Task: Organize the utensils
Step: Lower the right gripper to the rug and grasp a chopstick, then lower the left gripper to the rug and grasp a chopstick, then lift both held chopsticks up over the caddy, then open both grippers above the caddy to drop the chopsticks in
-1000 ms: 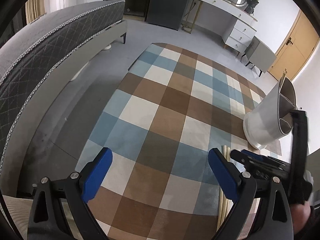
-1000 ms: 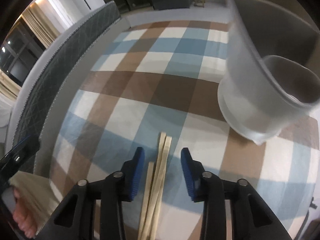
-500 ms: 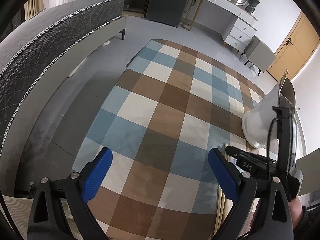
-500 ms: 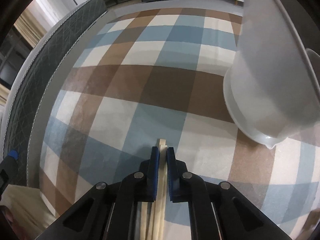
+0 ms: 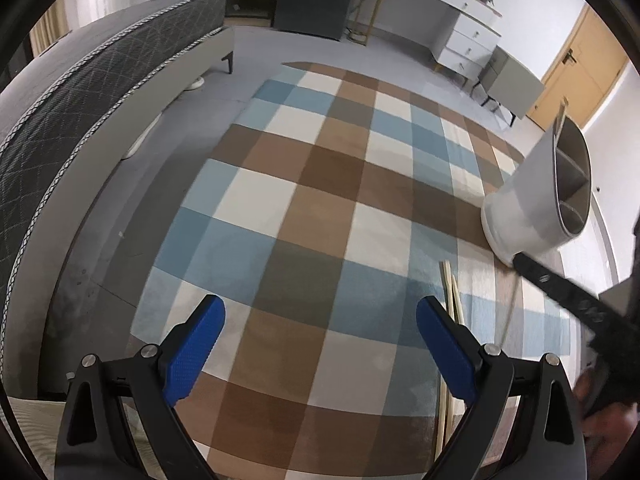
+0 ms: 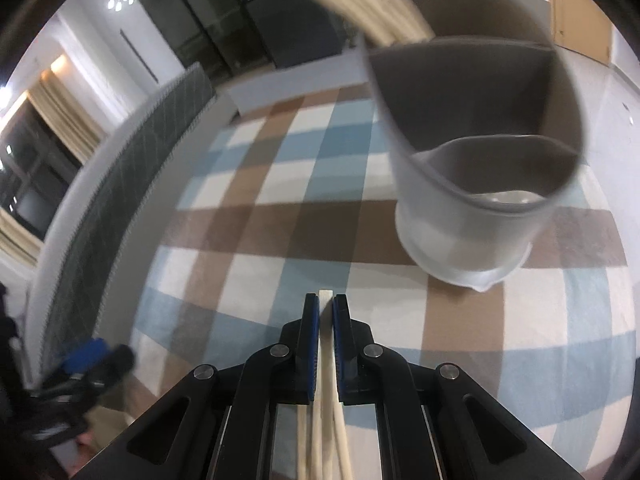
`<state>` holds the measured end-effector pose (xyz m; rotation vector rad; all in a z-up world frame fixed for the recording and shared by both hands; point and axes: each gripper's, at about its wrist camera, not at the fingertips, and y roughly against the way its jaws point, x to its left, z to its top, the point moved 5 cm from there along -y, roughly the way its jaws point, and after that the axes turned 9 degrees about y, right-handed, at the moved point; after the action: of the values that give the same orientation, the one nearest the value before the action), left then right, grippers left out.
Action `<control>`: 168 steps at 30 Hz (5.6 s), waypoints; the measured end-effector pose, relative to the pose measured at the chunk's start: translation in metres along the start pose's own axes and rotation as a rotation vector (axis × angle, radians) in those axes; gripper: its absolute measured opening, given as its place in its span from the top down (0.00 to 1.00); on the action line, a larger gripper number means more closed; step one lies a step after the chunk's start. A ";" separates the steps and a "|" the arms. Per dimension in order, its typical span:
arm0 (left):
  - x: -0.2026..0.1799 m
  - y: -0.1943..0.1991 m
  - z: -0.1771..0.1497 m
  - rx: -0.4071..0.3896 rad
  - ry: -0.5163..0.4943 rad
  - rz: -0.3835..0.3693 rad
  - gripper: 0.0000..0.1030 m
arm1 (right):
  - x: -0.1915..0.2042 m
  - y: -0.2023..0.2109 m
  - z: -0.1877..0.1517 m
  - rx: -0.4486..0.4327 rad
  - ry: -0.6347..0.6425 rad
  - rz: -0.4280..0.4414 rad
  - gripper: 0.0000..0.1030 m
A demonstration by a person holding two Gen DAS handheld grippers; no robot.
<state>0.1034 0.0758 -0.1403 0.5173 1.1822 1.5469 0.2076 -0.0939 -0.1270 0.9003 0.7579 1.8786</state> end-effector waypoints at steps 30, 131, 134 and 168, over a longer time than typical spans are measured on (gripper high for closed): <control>-0.066 -0.064 -0.047 0.172 -0.207 0.105 0.16 | -0.057 0.104 -0.011 -0.342 -0.132 0.058 0.94; -0.209 0.126 0.178 -0.098 -0.107 -0.585 0.99 | 0.008 0.204 0.181 -0.767 0.403 -0.164 0.94; -0.211 0.110 0.192 -0.106 -0.088 -0.571 0.99 | 0.007 0.183 0.194 -0.747 0.422 -0.158 0.94; -0.218 0.041 0.166 -0.001 -0.143 -0.510 0.98 | -0.034 0.090 0.159 -0.574 0.447 -0.065 0.93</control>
<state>0.2915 -0.0510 0.0185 0.2882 1.0974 1.0560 0.3090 -0.1399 0.0216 0.0955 0.4446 2.1009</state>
